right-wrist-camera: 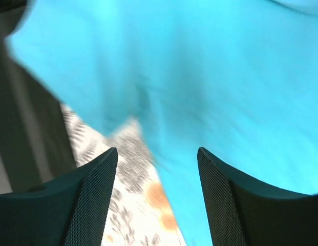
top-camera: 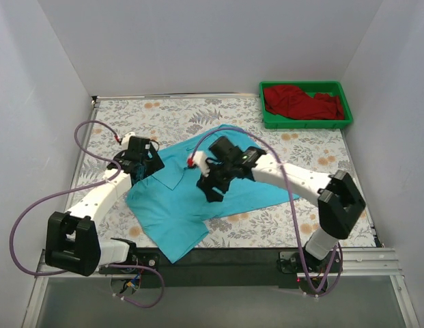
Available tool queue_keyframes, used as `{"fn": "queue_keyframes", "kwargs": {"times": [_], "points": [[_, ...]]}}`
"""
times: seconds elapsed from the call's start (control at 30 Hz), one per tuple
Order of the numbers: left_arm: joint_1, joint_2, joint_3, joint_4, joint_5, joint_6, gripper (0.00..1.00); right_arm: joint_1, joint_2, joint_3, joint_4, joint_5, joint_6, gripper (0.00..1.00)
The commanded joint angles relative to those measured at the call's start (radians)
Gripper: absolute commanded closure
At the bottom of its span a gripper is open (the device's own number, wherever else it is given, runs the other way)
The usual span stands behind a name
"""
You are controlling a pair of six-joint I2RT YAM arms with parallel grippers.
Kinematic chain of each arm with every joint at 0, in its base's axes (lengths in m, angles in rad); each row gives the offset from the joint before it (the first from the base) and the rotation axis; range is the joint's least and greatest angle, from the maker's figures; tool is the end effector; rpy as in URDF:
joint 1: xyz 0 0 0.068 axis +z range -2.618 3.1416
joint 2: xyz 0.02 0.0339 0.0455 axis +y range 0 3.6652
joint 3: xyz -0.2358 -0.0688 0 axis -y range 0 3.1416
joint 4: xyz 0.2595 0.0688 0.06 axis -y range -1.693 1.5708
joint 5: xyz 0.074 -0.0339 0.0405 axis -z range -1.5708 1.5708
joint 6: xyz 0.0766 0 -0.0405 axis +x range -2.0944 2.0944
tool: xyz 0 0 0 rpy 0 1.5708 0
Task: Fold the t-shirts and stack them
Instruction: Flatten the tshirt out
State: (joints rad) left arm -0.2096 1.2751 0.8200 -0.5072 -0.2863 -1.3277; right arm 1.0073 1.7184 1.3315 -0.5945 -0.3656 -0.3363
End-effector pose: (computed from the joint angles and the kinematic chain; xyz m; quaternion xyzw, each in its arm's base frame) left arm 0.2931 -0.0402 0.1579 -0.5371 0.7779 -0.1083 0.3078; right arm 0.1897 0.3515 0.1834 -0.6270 0.7036 0.2583 0.2124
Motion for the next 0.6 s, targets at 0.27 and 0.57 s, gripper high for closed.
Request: {"fn": "queue_keyframes", "kwargs": {"times": [0.27,0.57], "points": [[-0.200,0.164,0.100,0.019,0.030,0.064,0.45,-0.418,-0.344,-0.359,0.188,0.206,0.361,0.41],[-0.244,0.312,0.179,-0.045,-0.002,0.021,0.46,-0.519,-0.402,-0.448,0.223,0.188,0.387,0.41]]}}
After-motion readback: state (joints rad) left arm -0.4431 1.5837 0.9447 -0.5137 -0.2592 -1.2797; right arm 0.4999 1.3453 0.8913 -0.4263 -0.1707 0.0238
